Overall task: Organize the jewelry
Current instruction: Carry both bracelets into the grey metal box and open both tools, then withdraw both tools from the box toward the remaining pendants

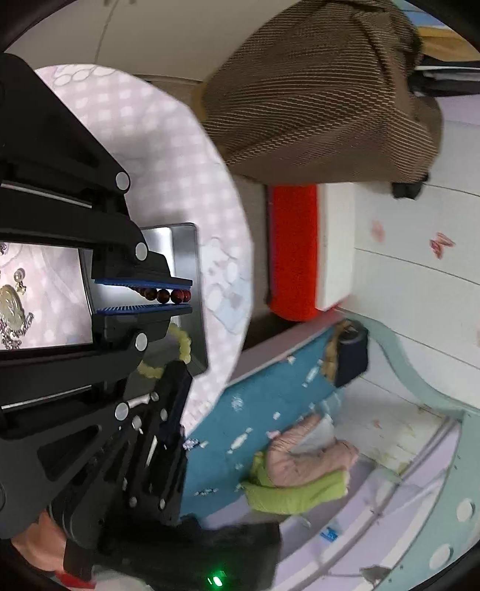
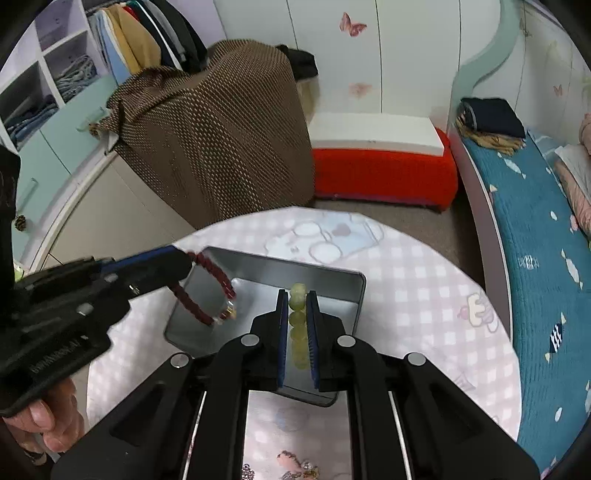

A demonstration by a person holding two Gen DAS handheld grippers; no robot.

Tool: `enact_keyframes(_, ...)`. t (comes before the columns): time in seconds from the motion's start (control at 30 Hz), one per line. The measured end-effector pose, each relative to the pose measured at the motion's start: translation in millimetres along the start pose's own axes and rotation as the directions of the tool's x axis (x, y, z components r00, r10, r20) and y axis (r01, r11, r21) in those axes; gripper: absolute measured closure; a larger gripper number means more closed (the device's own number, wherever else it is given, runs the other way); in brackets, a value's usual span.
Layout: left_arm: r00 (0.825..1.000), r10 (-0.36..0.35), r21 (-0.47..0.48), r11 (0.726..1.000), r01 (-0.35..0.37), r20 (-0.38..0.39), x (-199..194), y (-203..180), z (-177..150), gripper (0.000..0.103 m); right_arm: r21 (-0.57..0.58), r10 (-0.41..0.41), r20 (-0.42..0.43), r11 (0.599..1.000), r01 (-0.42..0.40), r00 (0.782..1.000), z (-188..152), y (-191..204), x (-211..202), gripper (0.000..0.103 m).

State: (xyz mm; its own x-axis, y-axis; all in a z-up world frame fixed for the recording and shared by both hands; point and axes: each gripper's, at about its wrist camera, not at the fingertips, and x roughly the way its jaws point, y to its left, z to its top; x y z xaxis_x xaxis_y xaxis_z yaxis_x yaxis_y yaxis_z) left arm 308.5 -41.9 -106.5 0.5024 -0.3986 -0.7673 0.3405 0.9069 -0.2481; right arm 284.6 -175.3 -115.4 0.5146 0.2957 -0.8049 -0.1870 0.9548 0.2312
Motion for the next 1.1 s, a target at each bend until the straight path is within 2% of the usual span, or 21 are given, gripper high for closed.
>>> enact_keyframes(0.07,1.0,0.008,-0.011,1.0,-0.008,-0.022,6.7,3.4,-4.2,0.093,0.0,-0.01,-0.007,1.0,0.01,1.0,-1.2,-0.3,1.3,0.083)
enact_keyframes(0.1,0.999,0.016,-0.008,1.0,-0.016,-0.028,7.8,3.9,-6.8,0.088,-0.003,-0.014,-0.004,1.0,0.014,1.0,-1.1,-0.3,1.2,0.067)
enact_keyframes(0.13,0.999,0.022,-0.005,1.0,-0.023,-0.027,6.4,3.3,-8.9,0.074,-0.005,-0.019,0.004,1.0,0.019,1.0,-1.5,0.5,-0.4,0.054)
enact_keyframes(0.17,0.999,0.046,-0.002,0.999,-0.046,-0.017,3.2,3.2,-10.2,0.061,-0.006,-0.025,0.012,1.0,0.025,1.0,-2.4,-0.1,-2.5,0.053)
enact_keyframes(0.2,0.998,0.06,-0.005,0.998,-0.06,-0.004,-1.9,6.0,-11.3,0.043,0.0,-0.043,0.024,0.999,0.043,0.999,-3.4,-2.2,-6.9,0.049)
enact_keyframes(0.23,0.998,0.066,-0.016,0.998,-0.065,0.009,-6.9,7.7,-11.4,0.031,0.009,-0.049,0.032,0.999,0.049,0.998,-3.0,-4.8,-8.6,0.04)
enact_keyframes(0.27,0.997,0.072,-0.041,0.997,-0.07,0.037,-16.1,11.5,-12.0,0.01,0.031,-0.053,0.052,0.998,0.052,0.997,-3.8,-9.8,-14.9,0.033)
enact_keyframes(0.3,0.995,0.073,-0.056,0.996,-0.069,0.062,-24.6,15.4,-12.3,0.008,0.048,-0.052,0.072,0.998,0.049,0.996,-4.3,-13.3,-20.0,0.015)
enact_keyframes(0.33,0.995,0.075,-0.063,0.996,-0.071,0.07,-31.1,15.8,-12.2,0.008,0.058,-0.057,0.091,0.997,0.052,0.994,-5.1,-14.6,-25.3,0.007)
enact_keyframes(0.4,0.991,0.108,-0.067,0.992,-0.103,0.076,-44.4,14.4,-13.8,0.008,0.068,-0.077,0.136,0.995,0.069,0.988,-8.2,-16.1,-40.2,0.008)
enact_keyframes(0.5,0.977,0.165,-0.059,0.986,-0.158,0.138,-70.4,6.9,-18.9,0.006,0.083,-0.12,0.18,0.991,0.106,0.976,-13.8,-13.4,-62.1,0.008)
enact_keyframes(0.73,0.919,0.27,-0.066,0.963,-0.263,0.288,-134.3,-13.1,-51.0,0.005,0.109,-0.166,0.307,0.984,0.139,0.937,-31.5,0.1,-124.6,0.008)
enact_keyframes(0.77,0.906,0.287,-0.07,0.957,-0.28,0.312,-146.1,-16.9,-58.1,0.005,0.106,-0.166,0.322,0.985,0.139,0.932,-35.0,3.4,-132.9,0.008)
enact_keyframes(1.0,0.852,0.335,-0.098,0.941,-0.324,0.402,-198.2,-30.1,-93.0,0.005,0.107,-0.182,0.434,0.983,0.15,0.882,-67.4,25.5,-193.5,0.008)
enact_keyframes(1.1,0.83,0.352,-0.099,0.933,-0.345,0.433,-216.7,-37.0,-109.9,0.005,0.089,-0.19,0.46,0.982,0.167,0.867,-83.6,36.3,-208.7,0.008)
